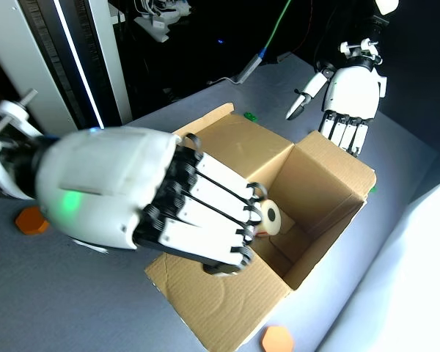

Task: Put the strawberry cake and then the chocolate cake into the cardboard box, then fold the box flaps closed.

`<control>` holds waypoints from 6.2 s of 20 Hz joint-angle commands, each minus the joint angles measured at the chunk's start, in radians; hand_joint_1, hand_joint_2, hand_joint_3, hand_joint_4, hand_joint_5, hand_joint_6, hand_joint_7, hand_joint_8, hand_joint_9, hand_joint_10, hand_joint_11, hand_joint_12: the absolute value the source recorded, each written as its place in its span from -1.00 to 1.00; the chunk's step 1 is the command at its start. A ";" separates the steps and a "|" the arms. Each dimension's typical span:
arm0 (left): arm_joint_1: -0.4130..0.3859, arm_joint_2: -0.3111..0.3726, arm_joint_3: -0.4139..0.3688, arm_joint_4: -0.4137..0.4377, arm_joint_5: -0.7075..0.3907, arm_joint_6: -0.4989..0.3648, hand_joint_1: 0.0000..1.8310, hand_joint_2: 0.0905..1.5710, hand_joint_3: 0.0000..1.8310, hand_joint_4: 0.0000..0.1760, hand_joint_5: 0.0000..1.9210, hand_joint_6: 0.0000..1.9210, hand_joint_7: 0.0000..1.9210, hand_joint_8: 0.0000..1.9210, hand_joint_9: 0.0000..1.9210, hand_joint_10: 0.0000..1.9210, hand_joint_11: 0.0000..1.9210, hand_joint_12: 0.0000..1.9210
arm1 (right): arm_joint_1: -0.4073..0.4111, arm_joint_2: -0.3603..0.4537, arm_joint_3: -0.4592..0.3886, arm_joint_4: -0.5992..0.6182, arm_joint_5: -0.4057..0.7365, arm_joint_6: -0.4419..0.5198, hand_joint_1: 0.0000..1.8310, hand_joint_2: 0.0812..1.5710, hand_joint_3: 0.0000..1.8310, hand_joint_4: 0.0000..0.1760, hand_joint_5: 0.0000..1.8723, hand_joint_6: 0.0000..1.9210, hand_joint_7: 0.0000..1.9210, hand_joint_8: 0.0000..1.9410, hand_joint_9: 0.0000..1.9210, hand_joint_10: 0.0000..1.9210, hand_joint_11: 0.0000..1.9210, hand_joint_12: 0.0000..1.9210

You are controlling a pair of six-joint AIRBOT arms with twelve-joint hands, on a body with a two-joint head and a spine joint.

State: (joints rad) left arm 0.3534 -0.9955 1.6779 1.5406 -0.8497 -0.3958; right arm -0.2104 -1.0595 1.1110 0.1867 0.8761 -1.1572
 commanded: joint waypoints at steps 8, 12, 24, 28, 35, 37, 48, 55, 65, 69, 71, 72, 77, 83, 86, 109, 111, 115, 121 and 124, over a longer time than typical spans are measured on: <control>-0.014 0.002 0.014 -0.058 -0.002 0.000 -1.00 0.55 -1.00 -1.00 -0.80 -1.00 -0.78 -0.99 -0.78 -0.99 -1.00 -0.14 | 0.032 -0.122 0.090 -0.016 0.087 0.027 0.46 0.49 -1.00 -1.00 -0.18 0.29 -0.04 0.19 -0.25 0.57 -0.64 1.00; -0.017 -0.008 0.016 -0.058 0.012 -0.011 -1.00 0.54 -1.00 -1.00 -0.79 -0.99 -0.76 -0.99 -0.76 -0.99 -1.00 -0.17 | 0.011 -0.157 0.122 -0.016 0.084 0.033 0.47 0.51 -1.00 -1.00 -0.25 0.32 -0.05 0.22 -0.25 0.61 -0.67 1.00; -0.015 -0.017 0.048 -0.085 0.012 -0.011 -1.00 0.57 -1.00 -1.00 -0.77 -1.00 -0.78 -0.99 -0.79 -0.99 -1.00 -0.25 | -0.010 -0.157 0.122 -0.003 0.088 0.044 0.48 0.46 -1.00 -1.00 -0.15 0.22 0.01 0.12 -0.21 0.51 -0.68 1.00; -0.035 -0.017 0.048 -0.100 0.012 -0.011 -1.00 0.56 -1.00 -1.00 -0.77 -0.99 -0.78 -1.00 -0.79 -1.00 -1.00 -0.26 | -0.010 -0.149 0.115 -0.002 0.084 0.044 0.30 0.43 -1.00 -1.00 -0.45 -0.09 -0.29 -0.11 -0.45 0.34 -0.76 1.00; -0.050 -0.017 0.046 -0.120 0.011 -0.011 -1.00 0.54 -1.00 -1.00 -0.80 -1.00 -0.77 -1.00 -0.80 -1.00 -1.00 -0.31 | -0.010 -0.146 0.110 -0.001 0.084 0.044 -0.08 0.24 -1.00 -1.00 -0.86 -1.00 -0.74 -1.00 -0.78 -0.74 -1.00 0.23; -0.051 -0.017 0.045 -0.123 0.010 -0.011 -1.00 0.54 -1.00 -1.00 -0.78 -0.99 -0.76 -1.00 -0.79 -0.99 -1.00 -0.27 | -0.010 -0.146 0.110 -0.001 0.083 0.043 -0.11 0.19 -1.00 -1.00 -0.92 -0.99 -0.83 -1.00 -0.84 -0.84 -1.00 -0.02; -0.108 -0.013 0.044 -0.125 -0.007 -0.010 -1.00 0.54 -1.00 -1.00 -0.77 -1.00 -0.78 -1.00 -0.80 -1.00 -1.00 -0.27 | 0.010 0.061 -0.034 0.252 0.085 -0.126 -0.65 0.33 -0.99 -1.00 -0.90 -0.99 -0.86 -1.00 -0.87 -0.98 -1.00 -0.42; -0.181 -0.012 0.040 -0.079 -0.013 -0.005 -0.98 0.56 -1.00 -1.00 -0.78 -1.00 -0.81 -1.00 -0.81 -1.00 -1.00 -0.30 | -0.092 0.244 -0.084 0.457 0.061 -0.274 -0.93 0.49 -0.99 -1.00 -0.91 -0.99 -0.89 -1.00 -0.92 -0.99 -1.00 -0.76; -0.285 -0.004 -0.046 0.022 0.017 0.006 -1.00 0.54 -1.00 -1.00 -0.82 -1.00 -0.83 -1.00 -0.83 -1.00 -1.00 -0.31 | -0.295 0.281 -0.099 0.540 -0.051 -0.354 -1.00 0.62 -1.00 -1.00 -0.90 -0.98 -0.91 -0.99 -0.94 -0.99 -1.00 -0.94; -0.277 -0.004 -0.087 0.048 0.031 0.006 -1.00 0.54 -1.00 -1.00 -0.81 -0.99 -0.80 -0.99 -0.81 -0.99 -1.00 -0.32 | -0.327 0.246 -0.097 0.514 -0.117 -0.390 -1.00 0.61 -1.00 -1.00 -0.90 -0.99 -0.92 -1.00 -0.97 -1.00 -1.00 -1.00; -0.274 -0.010 -0.090 0.059 0.034 0.005 -1.00 0.56 -1.00 -1.00 -0.81 -1.00 -0.82 -1.00 -0.82 -1.00 -1.00 -0.32 | -0.350 0.229 -0.097 0.468 -0.148 -0.390 -1.00 0.62 -1.00 -1.00 -0.90 -0.99 -0.90 -0.99 -0.96 -0.99 -1.00 -1.00; -0.274 -0.014 -0.089 0.070 0.036 0.004 -1.00 0.55 -1.00 -1.00 -0.81 -1.00 -0.82 -1.00 -0.81 -1.00 -1.00 -0.31 | -0.357 0.222 -0.097 0.454 -0.175 -0.390 -1.00 0.63 -0.99 -1.00 -0.90 -0.99 -0.89 -0.99 -0.95 -0.99 -1.00 -1.00; -0.281 -0.051 -0.055 0.114 0.034 0.002 -1.00 0.54 -1.00 -1.00 -0.82 -1.00 -0.82 -1.00 -0.82 -1.00 -1.00 -0.35 | -0.375 0.185 -0.098 0.331 -0.245 -0.339 -1.00 0.63 -1.00 -1.00 -0.90 -1.00 -0.90 -1.00 -0.95 -0.99 -1.00 -1.00; -0.302 -0.071 -0.054 0.182 0.034 0.002 -1.00 0.54 -1.00 -1.00 -0.81 -1.00 -0.81 -1.00 -0.80 -1.00 -1.00 -0.30 | -0.349 0.198 -0.117 0.218 -0.208 -0.205 -1.00 0.62 -1.00 -1.00 -0.91 -1.00 -0.91 -1.00 -0.96 -1.00 -1.00 -1.00; -0.307 -0.076 -0.057 0.206 0.034 0.002 -1.00 0.54 -1.00 -1.00 -0.81 -1.00 -0.80 -1.00 -0.79 -1.00 -1.00 -0.27 | -0.297 0.244 -0.159 0.169 -0.166 -0.147 -1.00 0.63 -1.00 -1.00 -0.90 -0.99 -0.90 -0.99 -0.95 -0.99 -1.00 -1.00; -0.405 -0.046 0.034 0.280 0.013 -0.031 -1.00 0.55 -1.00 -1.00 -0.79 -1.00 -0.80 -1.00 -0.77 -1.00 -1.00 -0.22 | -0.134 0.149 -0.222 0.150 -0.151 -0.215 -1.00 0.66 -1.00 -1.00 -0.88 -0.99 -0.88 -0.99 -0.94 -0.99 -1.00 -1.00; -0.400 -0.023 0.052 0.287 0.013 -0.033 -1.00 0.55 -1.00 -1.00 -0.79 -1.00 -0.80 -1.00 -0.79 -1.00 -1.00 -0.26 | -0.138 0.143 -0.212 0.150 -0.196 -0.215 -1.00 0.66 -0.99 -1.00 -0.87 -0.99 -0.87 -0.99 -0.94 -0.99 -1.00 -1.00; -0.320 0.026 0.058 0.292 0.013 -0.035 -1.00 0.56 -1.00 -1.00 -0.80 -1.00 -0.80 -1.00 -0.78 -1.00 -1.00 -0.28 | -0.144 0.140 -0.208 0.150 -0.243 -0.217 -1.00 0.65 -1.00 -1.00 -0.86 -0.98 -0.86 -0.99 -0.92 -0.99 -1.00 -1.00; -0.141 0.059 -0.002 0.234 -0.031 0.001 -1.00 0.54 -1.00 -1.00 -0.78 -1.00 -0.78 -0.99 -0.77 -0.99 -1.00 -0.23 | -0.098 0.197 -0.232 0.209 -0.190 -0.204 -1.00 0.69 -0.99 -1.00 -0.86 -0.99 -0.85 -0.99 -0.92 -0.99 -0.98 -0.99; -0.076 0.059 -0.032 0.182 -0.054 0.050 -1.00 0.54 -1.00 -1.00 -0.80 -1.00 -0.80 -1.00 -0.80 -1.00 -1.00 -0.29 | -0.085 0.258 -0.261 0.253 -0.169 -0.203 -1.00 0.67 -1.00 -1.00 -0.85 -0.99 -0.85 -0.99 -0.90 -0.98 -0.97 -0.98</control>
State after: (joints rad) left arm 0.2928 -0.9440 1.6386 1.7889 -0.8986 -0.3458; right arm -0.3077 -0.8047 0.8482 0.4610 0.5858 -1.3643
